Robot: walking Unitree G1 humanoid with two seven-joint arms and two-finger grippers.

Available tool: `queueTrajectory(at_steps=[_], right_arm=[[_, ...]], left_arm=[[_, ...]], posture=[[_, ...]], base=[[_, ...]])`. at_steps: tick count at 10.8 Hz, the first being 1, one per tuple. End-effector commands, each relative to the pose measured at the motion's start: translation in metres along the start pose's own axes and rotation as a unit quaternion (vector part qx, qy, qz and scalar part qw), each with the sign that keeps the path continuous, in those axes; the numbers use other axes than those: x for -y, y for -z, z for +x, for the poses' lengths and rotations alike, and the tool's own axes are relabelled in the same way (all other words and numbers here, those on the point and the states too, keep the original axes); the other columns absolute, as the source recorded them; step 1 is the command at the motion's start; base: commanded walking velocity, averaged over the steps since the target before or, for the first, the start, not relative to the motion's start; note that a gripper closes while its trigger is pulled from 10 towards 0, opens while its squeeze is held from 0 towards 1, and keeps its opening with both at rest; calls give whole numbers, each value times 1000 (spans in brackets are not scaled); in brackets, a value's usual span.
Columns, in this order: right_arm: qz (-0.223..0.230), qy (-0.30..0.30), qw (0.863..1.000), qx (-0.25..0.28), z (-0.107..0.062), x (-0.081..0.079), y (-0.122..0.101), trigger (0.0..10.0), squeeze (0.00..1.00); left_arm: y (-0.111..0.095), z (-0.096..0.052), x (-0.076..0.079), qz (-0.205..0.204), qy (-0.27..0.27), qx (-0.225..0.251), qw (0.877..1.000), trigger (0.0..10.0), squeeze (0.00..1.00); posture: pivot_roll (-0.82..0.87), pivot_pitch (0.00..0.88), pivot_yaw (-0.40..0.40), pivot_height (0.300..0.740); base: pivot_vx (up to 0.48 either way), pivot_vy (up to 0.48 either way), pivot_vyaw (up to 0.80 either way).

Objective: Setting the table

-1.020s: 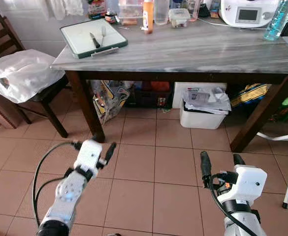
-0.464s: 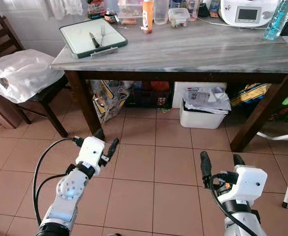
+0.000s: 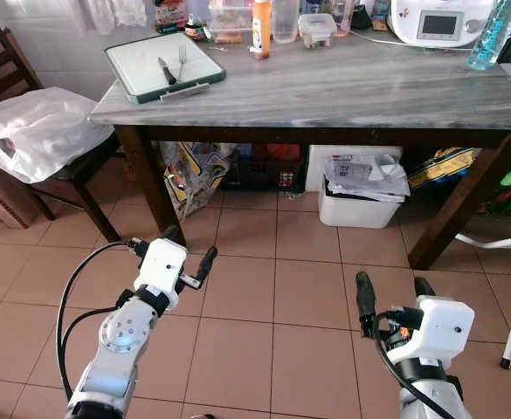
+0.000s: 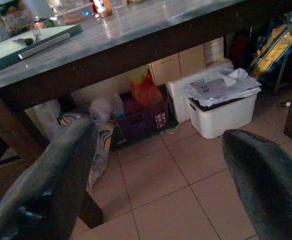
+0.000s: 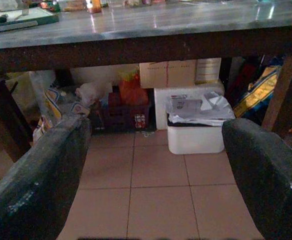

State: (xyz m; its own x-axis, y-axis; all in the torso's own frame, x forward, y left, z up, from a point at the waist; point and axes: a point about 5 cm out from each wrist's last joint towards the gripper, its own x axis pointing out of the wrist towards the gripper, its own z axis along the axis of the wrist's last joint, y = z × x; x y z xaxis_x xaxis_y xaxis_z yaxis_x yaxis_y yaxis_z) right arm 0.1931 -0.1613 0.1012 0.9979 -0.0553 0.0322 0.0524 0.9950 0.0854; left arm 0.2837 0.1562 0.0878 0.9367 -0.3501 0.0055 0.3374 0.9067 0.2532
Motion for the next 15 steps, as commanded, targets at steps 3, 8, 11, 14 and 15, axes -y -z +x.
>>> queueTrajectory(at_steps=[3,8,11,14,15], right_arm=[[2,-4,1000,-1,-1,-1,-1,10000,0],[2,-11,1000,-1,0,-3,-2,10000,0],[-5,-19,1000,-2,1,-1,-5,10000,0],[-22,-40,999,-5,4,5,-10,10000,0],[-23,-42,999,-4,6,5,-11,10000,0]], left_arm=[[-8,-1,4,12,0,-10,1000,10000,1000],[-23,-3,6,13,-5,-9,1000,10000,1000],[-17,0,13,6,-9,-22,1000,10000,1000],[7,-2,16,-10,-28,-44,999,10000,1000],[11,-2,16,-11,-31,-48,998,10000,1000]], posture=[[71,112,36,740],[74,113,27,740],[70,116,0,740],[63,116,-48,740],[62,114,-54,740]], base=[[0,0,0],[0,-111,0],[0,-271,0],[0,0,0],[0,0,0]])
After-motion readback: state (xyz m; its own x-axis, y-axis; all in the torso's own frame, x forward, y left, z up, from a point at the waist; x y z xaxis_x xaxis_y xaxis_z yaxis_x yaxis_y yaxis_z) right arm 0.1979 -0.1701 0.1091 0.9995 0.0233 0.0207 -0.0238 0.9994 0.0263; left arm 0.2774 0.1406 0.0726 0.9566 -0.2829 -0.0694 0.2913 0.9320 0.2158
